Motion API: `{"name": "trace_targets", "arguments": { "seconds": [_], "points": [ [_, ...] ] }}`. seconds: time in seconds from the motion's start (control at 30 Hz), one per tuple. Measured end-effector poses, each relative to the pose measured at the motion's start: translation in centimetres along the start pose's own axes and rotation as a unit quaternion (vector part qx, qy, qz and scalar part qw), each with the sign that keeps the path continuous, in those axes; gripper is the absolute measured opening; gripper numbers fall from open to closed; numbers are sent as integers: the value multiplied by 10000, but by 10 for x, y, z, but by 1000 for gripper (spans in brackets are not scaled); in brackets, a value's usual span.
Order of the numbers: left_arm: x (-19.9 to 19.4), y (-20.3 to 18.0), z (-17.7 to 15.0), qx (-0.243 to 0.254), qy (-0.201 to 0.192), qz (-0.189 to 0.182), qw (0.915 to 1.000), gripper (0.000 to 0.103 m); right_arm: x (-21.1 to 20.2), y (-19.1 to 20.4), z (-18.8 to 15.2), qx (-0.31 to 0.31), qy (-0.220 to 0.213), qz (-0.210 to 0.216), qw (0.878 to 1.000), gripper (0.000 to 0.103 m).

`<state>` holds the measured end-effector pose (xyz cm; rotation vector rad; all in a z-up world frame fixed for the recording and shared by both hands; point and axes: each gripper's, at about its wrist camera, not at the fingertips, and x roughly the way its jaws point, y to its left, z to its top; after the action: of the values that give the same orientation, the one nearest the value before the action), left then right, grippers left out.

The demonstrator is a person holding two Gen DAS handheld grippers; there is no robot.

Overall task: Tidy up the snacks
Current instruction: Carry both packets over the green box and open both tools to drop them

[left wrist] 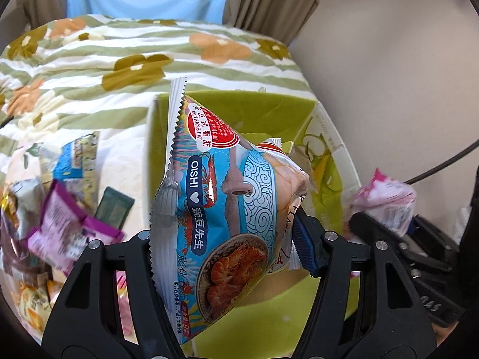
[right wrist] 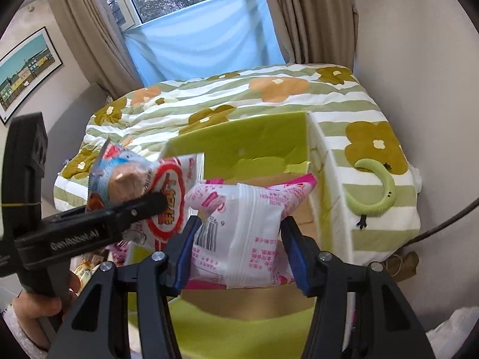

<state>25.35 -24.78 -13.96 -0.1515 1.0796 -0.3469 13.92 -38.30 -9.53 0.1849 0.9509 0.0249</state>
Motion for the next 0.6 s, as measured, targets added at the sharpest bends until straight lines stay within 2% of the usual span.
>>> {"name": "trace_targets", "arguments": {
  "seconds": [0.2, 0.23, 0.27, 0.33, 0.4, 0.6],
  "points": [
    [37, -10, 19, 221, 267, 158, 9993, 60, 13, -15, 9, 24, 83, 2, 10000, 51],
    [41, -11, 22, 269, 292, 218, 9990, 63, 15, -16, 9, 43, 106, -21, 9999, 51],
    [43, -14, 23, 311, 293, 271, 9987, 68, 17, -18, 10, 84, 139, -44, 9999, 51],
    [51, -18, 28, 475, 307, 553, 9969, 103, 20, -22, 13, 173, 191, -48, 9997, 51],
    [53, -17, 30, 553, 260, 657, 9960, 102, 23, -25, 14, 218, 230, -63, 9995, 51],
    [42, -8, 20, 470, 288, 514, 9972, 102, 31, -29, 18, 319, 313, -169, 9989, 51]
  ]
}}
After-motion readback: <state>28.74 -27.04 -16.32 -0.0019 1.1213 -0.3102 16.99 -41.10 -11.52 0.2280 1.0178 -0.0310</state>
